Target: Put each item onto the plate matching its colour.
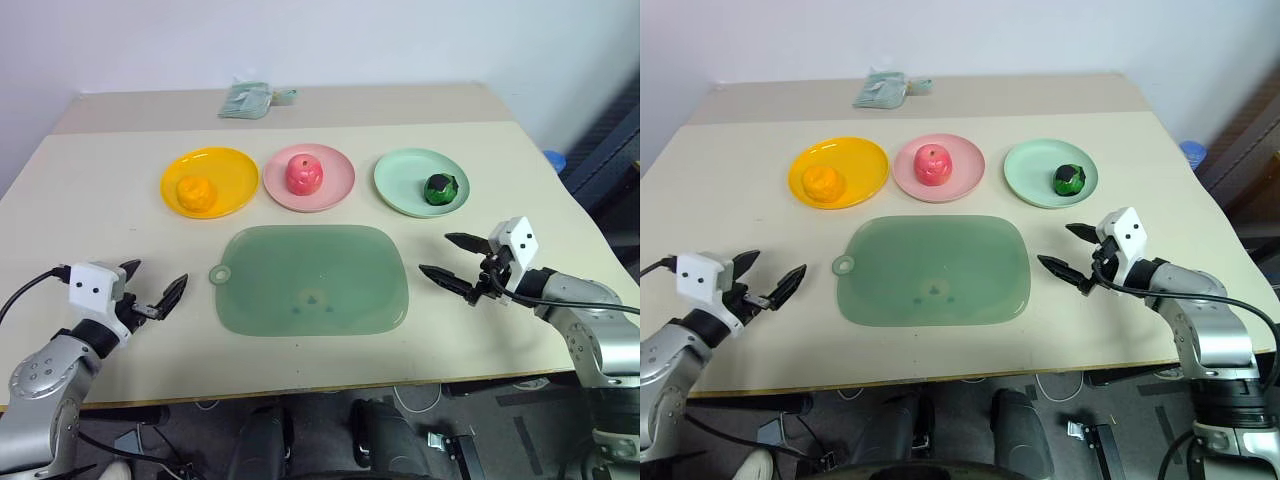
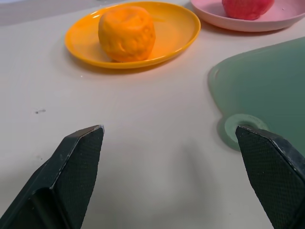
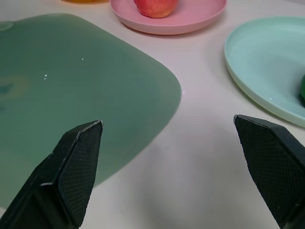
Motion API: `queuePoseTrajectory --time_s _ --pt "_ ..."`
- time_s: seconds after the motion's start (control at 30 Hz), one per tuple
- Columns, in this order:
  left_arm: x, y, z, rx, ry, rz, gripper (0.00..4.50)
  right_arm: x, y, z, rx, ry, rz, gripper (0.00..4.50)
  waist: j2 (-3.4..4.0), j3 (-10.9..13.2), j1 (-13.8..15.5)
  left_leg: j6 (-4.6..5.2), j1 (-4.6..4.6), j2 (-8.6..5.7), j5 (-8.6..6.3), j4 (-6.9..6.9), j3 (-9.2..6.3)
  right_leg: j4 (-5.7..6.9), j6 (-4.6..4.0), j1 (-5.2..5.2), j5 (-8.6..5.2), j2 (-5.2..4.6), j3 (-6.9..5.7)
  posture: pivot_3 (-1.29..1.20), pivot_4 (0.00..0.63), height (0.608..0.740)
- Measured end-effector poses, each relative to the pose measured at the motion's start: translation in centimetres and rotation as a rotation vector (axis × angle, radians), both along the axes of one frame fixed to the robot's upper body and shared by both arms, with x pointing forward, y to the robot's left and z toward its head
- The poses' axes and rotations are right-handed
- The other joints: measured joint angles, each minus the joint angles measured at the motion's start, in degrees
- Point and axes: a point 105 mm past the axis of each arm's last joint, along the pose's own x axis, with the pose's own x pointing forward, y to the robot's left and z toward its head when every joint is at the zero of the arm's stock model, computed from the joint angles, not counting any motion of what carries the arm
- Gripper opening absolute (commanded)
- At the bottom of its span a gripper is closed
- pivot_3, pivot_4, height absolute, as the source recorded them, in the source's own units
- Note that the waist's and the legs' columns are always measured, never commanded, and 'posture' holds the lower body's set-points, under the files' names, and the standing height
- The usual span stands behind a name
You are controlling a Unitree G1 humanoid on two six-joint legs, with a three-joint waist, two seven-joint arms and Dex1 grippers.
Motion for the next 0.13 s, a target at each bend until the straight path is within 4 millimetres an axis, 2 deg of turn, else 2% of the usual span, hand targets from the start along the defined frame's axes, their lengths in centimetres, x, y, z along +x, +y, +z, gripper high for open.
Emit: queuePoseTrajectory --time_s 0.13 --pt "-0.21 -0.47 -0.17 -0.004 0.001 -0.004 4.50 0.44 0.68 0.65 0.003 -0.022 0.021 4.49 0.00 0.0 0.0 0.00 0.00 0.00 0.00 0.00 0.00 0.00 0.00 0.00 0.00 0.00 0.00 0.00 0.150 0.740"
